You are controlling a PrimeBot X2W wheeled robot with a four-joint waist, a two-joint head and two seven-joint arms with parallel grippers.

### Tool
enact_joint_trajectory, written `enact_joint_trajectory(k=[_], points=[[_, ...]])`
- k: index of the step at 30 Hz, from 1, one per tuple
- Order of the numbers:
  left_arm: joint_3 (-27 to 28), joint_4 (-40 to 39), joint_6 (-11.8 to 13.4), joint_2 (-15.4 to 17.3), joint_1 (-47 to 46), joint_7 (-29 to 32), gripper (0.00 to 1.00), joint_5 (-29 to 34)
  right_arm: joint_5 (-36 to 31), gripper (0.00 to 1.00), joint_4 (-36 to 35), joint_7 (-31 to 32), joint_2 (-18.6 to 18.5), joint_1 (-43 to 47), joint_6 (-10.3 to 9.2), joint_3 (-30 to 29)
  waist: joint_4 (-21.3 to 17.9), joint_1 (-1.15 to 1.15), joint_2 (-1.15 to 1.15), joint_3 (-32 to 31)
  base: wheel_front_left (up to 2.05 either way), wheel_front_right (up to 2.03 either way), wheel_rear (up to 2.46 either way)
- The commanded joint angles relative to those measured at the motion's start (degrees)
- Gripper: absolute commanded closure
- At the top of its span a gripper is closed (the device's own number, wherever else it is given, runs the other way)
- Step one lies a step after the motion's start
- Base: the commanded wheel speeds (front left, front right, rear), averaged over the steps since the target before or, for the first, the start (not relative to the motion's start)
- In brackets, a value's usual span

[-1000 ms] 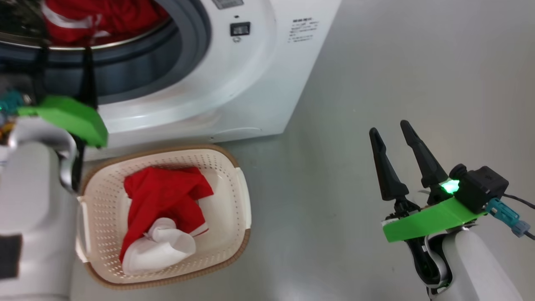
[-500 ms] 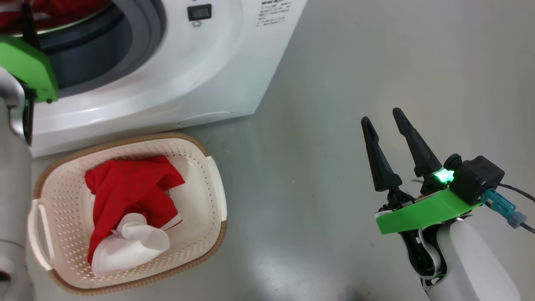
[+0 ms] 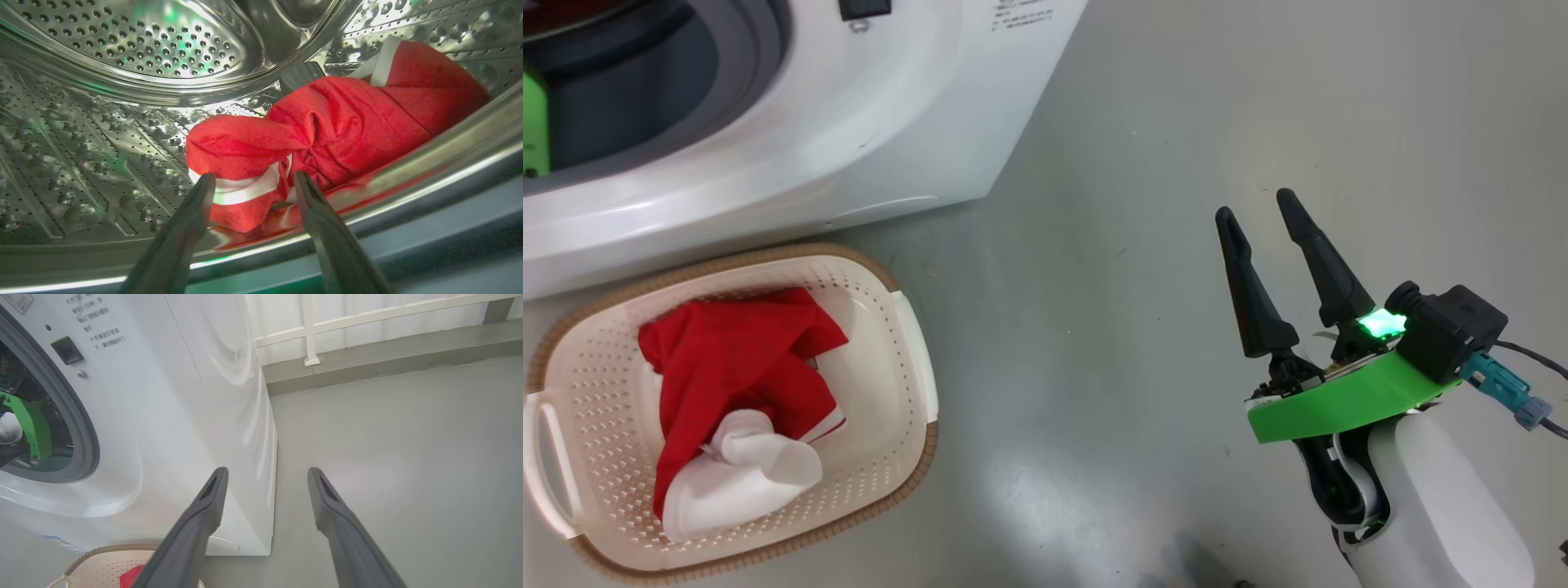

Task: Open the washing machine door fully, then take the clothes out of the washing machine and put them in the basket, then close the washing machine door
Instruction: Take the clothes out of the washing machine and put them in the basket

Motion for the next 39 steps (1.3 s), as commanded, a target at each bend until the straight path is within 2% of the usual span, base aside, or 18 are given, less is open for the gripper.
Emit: enact_joint_trajectory(k=[1,14,15,17,18,26,39], points=[[-0.21,-0.62,0.92,3.62,-1.43,0.31,0.0,0.89,0.61,0.0,-1.6,-0.36,0.17,-0.26,0.36,1.13,-0.53,0.0,0.0,0.74,0.0,0.0,0.0],[-1.26,1.0,1.54,6.78,-4.1,1.85,0.0,0.32,1.56,0.0,-1.92,-0.36,0.18,-1.43,0.36,2.32,-2.04,0.0,0.0,2.61,0.0,0.0,0.0],[-1.27,1.08,1.5,6.92,-4.13,2.07,0.38,0.17,1.58,0.0,-1.92,-0.36,0.18,-1.45,0.36,2.36,-2.12,0.0,0.0,2.64,0.0,0.0,0.0],[-1.6,1.19,1.47,7.08,-4.21,2.16,0.89,0.17,1.56,0.0,-1.88,-0.36,0.18,-1.49,0.36,2.27,-2.19,0.0,0.0,2.68,0.0,0.0,0.0],[-1.65,1.23,1.44,7.1,-4.25,2.18,1.0,0.05,1.54,0.0,-1.87,-0.36,0.18,-1.5,0.36,2.2,-2.2,0.0,0.0,2.67,0.0,0.0,0.0],[-1.56,1.43,1.25,5.94,-3.92,0.43,1.0,-1.47,1.19,0.0,-1.69,-0.36,0.18,-1.56,0.36,1.58,-1.6,0.0,0.0,2.01,0.0,0.0,0.0],[3.27,1.02,0.47,0.03,-0.09,-8.88,1.0,-9.49,-0.59,0.0,-1.11,-0.36,0.18,-0.63,0.36,0.52,1.53,0.0,0.0,-1.99,0.0,0.0,0.0]])
